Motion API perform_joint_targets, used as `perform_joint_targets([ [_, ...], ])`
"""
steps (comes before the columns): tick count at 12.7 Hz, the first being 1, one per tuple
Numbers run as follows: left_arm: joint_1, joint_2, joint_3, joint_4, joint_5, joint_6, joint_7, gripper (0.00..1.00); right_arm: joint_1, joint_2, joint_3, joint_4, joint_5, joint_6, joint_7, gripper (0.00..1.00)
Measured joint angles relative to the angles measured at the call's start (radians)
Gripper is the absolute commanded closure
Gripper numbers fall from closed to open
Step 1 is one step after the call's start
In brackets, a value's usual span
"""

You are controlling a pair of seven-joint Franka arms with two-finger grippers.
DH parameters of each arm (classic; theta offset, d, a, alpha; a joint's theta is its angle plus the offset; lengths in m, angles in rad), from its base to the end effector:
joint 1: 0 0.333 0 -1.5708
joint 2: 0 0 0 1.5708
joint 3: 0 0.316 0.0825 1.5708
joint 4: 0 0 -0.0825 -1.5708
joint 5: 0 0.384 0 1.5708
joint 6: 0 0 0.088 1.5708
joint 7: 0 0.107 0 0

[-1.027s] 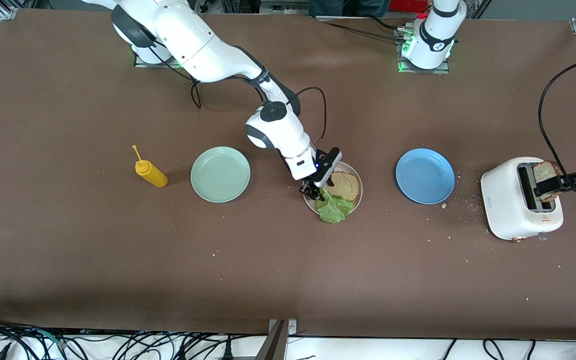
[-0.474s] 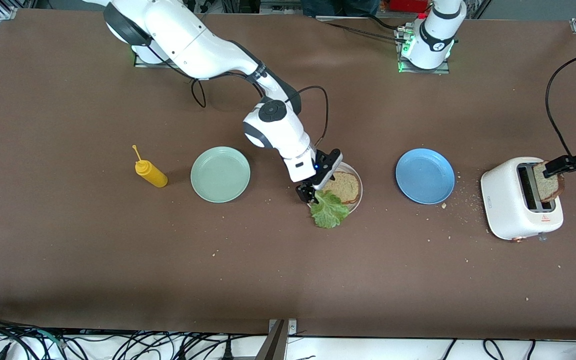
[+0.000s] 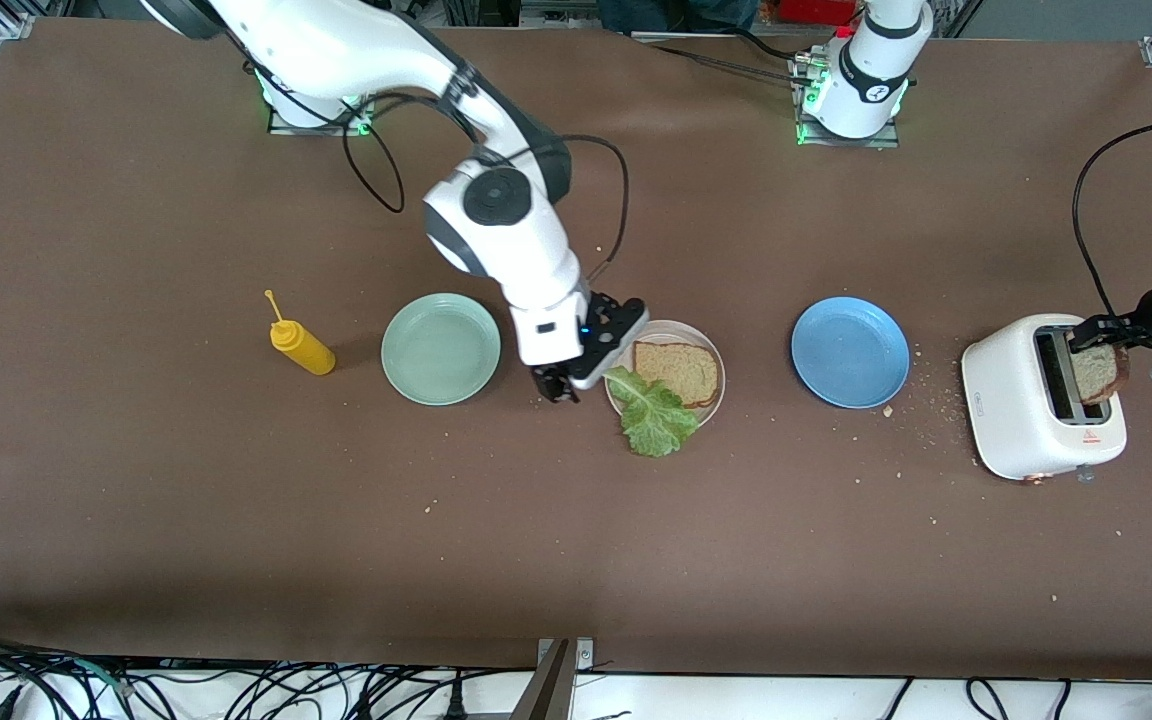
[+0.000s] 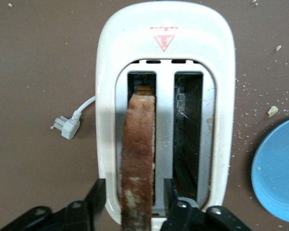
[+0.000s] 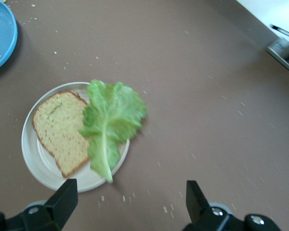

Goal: Make sandwich in beige plate with both arms
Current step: 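Withdraw the right gripper while the left gripper grasps the toaster bread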

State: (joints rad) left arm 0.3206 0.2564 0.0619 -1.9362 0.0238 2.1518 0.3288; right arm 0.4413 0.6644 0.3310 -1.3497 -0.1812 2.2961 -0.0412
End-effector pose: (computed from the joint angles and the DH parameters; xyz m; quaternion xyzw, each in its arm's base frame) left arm 0.5603 0.2248 0.3509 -0.9995 -0.0193 0.0251 0.0095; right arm 0.5841 0.4793 0.3813 -0.9066 -0.3908 -0.1411 0.0734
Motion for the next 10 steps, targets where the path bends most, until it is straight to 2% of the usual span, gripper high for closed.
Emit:
perform_joint_targets([
  [3,0.012,0.006,-0.001,0.027,0.000,-0.013,0.022,1.00,-0.100,-0.167,-0.016,-0.015,0.045,-0.275,-0.002,0.00],
  [6,0.019,0.023,-0.001,0.134,0.000,-0.150,0.025,1.00,-0.180,-0.293,-0.085,-0.030,0.059,-0.452,-0.020,0.00],
  [8,0.022,0.063,-0.001,0.256,0.000,-0.302,0.030,1.00,-0.258,-0.333,-0.145,-0.035,0.060,-0.507,-0.126,0.00],
  [10,0.024,0.088,-0.001,0.325,0.000,-0.359,0.030,1.00,-0.351,-0.337,-0.194,-0.036,0.061,-0.520,-0.216,0.00],
])
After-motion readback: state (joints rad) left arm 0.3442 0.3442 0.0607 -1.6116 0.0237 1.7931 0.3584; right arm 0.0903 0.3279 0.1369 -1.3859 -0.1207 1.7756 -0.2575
